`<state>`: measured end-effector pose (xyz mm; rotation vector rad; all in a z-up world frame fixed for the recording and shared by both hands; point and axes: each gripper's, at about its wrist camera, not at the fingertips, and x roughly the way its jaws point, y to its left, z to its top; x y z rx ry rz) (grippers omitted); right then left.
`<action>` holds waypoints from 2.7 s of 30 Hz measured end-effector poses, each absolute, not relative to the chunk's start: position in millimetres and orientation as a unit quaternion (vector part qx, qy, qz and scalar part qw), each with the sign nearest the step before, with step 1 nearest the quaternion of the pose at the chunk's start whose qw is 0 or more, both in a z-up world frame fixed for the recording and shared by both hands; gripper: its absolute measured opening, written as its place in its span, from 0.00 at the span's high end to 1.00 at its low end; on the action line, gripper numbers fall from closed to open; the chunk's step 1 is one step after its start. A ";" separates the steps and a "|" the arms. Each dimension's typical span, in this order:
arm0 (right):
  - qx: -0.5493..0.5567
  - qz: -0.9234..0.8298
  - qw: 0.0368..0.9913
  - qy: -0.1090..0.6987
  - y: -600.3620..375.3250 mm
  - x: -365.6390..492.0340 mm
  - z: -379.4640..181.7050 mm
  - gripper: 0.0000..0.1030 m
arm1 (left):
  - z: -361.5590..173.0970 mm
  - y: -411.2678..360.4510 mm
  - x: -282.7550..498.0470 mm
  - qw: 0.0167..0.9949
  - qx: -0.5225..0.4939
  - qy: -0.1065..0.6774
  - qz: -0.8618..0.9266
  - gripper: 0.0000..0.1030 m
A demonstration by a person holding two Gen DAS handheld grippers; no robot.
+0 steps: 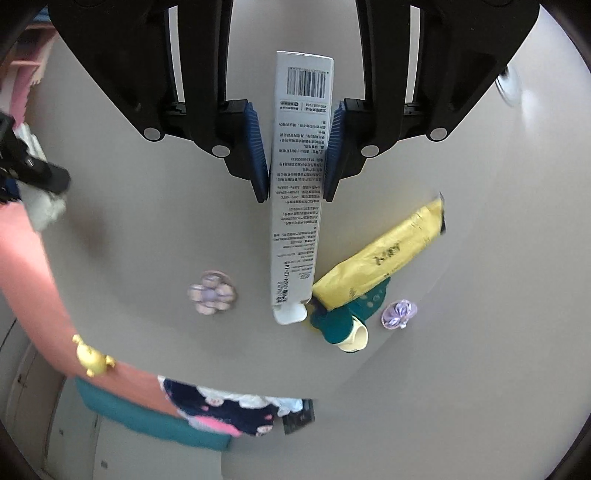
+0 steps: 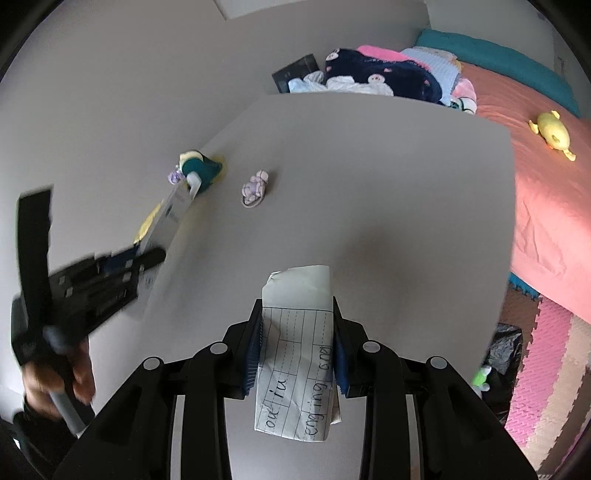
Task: Collect trash
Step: 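Carry the white box and paper note over the trash bin and release both, then move both tools back over the desk toward the yellow packet and knot toy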
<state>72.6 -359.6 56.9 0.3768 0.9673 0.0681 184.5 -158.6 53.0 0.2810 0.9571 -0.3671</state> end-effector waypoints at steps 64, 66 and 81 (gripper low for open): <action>0.254 -0.260 0.824 0.435 -634.2 -135.2 -5.0 0.09 | -26.3 -458.3 -58.7 0.818 0.149 0.457 -0.315 0.06; 0.253 -0.256 0.825 0.435 -633.9 -133.6 -3.4 0.09 | -25.3 -458.1 -59.7 0.818 0.148 0.456 -0.317 0.06; 0.256 -0.210 0.845 0.421 -605.7 -120.6 23.9 0.09 | 9.6 -424.7 -46.7 0.836 0.129 0.429 -0.318 0.06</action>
